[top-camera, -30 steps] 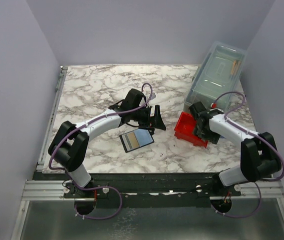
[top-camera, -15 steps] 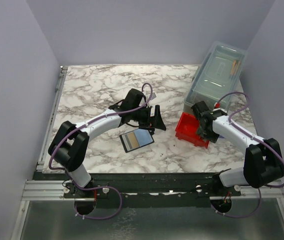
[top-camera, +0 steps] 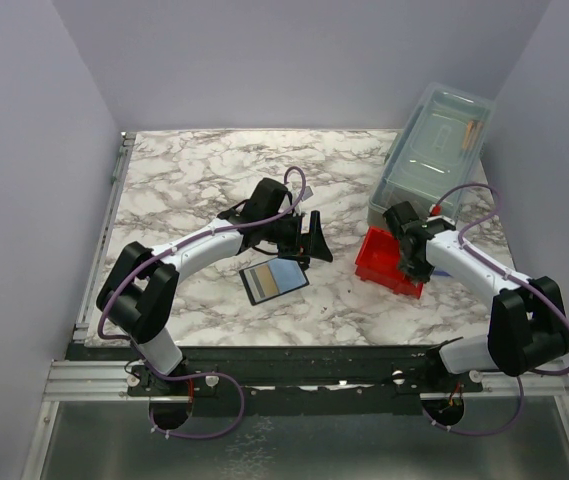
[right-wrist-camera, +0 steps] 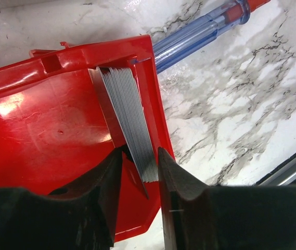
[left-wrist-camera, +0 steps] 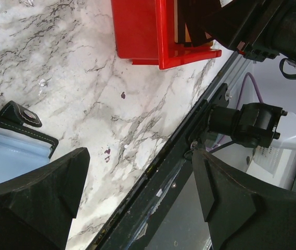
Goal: Put the credit cards into the card holder
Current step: Pick up the credit card from the storage box.
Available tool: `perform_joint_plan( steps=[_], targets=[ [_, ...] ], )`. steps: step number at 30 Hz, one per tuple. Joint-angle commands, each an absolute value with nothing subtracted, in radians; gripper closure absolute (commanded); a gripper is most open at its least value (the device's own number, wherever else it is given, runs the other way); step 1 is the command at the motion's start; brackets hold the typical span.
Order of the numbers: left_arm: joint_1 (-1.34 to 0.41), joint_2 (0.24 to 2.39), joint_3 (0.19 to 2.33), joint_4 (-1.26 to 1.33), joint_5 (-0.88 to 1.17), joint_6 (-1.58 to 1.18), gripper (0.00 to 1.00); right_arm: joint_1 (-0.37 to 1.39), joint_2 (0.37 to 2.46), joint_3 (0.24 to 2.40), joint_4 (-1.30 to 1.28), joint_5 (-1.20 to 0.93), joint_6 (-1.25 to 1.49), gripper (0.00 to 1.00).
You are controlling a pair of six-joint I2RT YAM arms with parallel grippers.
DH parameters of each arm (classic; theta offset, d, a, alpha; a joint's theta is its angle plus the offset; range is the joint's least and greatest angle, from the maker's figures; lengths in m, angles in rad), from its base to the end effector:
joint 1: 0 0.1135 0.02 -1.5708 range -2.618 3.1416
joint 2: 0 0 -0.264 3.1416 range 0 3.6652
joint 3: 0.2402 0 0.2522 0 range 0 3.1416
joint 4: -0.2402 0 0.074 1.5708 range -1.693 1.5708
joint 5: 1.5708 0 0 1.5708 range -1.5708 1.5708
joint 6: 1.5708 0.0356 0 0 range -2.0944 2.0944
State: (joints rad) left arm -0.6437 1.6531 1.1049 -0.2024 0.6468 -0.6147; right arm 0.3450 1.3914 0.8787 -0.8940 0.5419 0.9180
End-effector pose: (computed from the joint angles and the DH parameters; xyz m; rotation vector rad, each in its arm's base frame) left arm 0.2726 -0.2314 0.2303 0.4038 2.5150 -1.3279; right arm 0.2253 0.0615 0.2023 0.8082 2.5288 -0.4662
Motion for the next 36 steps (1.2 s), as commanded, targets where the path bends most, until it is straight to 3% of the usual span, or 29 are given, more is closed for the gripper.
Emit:
perform_joint_plan(
  steps=[1, 6, 18, 31, 36],
  targets=[
    [-0.649, 1.641, 1.097, -0.176, 0.678, -0.598, 0.13, 0.340, 1.399, 0.907, -0.935, 0.581, 0.924, 0.68],
    [-0.650, 1.642, 1.096, -0.176, 0.679, -0.598, 0.13, 0.340, 1.398, 0.911, -0.943, 0.582, 0.926, 0.69],
    [-0.650, 1.641, 1.094, -0.175, 0.681, -0.598, 0.13, 0.339, 1.394, 0.910, -0.941, 0.564, 0.903, 0.57],
    [-0.650, 1.648, 1.094, -0.173, 0.686, -0.602, 0.13, 0.339, 1.401, 0.922, -0.933, 0.561, 0.876, 0.60],
    [-0.650, 1.645, 1.094, -0.172, 0.686, -0.600, 0.13, 0.339, 1.441, 0.946, -0.925, 0.576, 0.859, 0.52]
  ],
)
